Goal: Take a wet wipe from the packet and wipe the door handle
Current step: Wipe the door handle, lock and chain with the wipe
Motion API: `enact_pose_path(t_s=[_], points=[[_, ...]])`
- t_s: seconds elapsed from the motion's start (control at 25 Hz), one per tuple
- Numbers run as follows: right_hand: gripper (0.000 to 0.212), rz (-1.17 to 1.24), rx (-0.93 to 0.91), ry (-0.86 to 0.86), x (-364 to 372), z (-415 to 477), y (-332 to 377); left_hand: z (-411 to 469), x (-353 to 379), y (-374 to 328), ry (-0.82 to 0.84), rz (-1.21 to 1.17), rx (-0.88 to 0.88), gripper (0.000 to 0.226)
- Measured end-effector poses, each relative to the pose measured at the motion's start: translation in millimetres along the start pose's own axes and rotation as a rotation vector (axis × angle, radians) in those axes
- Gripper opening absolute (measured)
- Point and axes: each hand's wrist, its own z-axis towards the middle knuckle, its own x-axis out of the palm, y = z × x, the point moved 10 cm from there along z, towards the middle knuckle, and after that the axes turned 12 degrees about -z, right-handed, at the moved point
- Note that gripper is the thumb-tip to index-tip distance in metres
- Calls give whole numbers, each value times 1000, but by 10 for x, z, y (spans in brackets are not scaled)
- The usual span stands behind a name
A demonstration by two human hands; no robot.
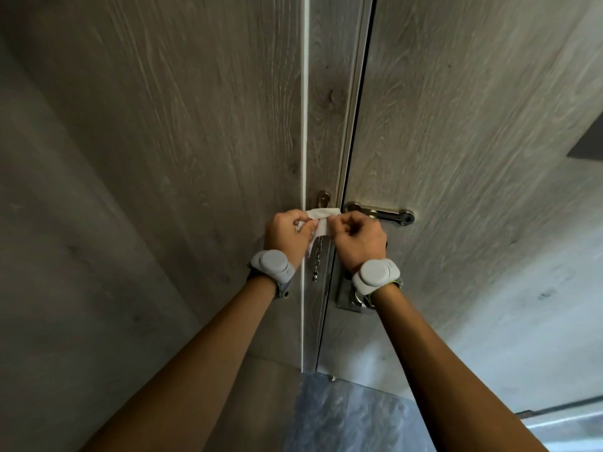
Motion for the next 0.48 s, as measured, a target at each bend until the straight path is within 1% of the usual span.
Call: enact_pose_path(t_s=[0.08,0.16,0.2,0.24,0.32,0.4,0.48], points=[[27,8,18,-8,-7,-4,-1,-7,-2,-2,6,2,-7,26],[42,9,47,-36,-24,11,-9,4,-12,35,-10,1,-54,43],[44,9,64,-52,-37,23,-17,13,-15,61,-21,-6,-82,49],[40,18,78,-62,-42,40,-26,27,-18,75,-30,-12,-96,51],[28,61,105,-61,-22,81,-55,49,-2,73,-30,-15,-79,42],[22,84,123,-53,4,101,-87,38,21,30,-28,-16,-24,30],[18,67,113,-37,41,77,-96,20,35,17,-23,-6,19,27]])
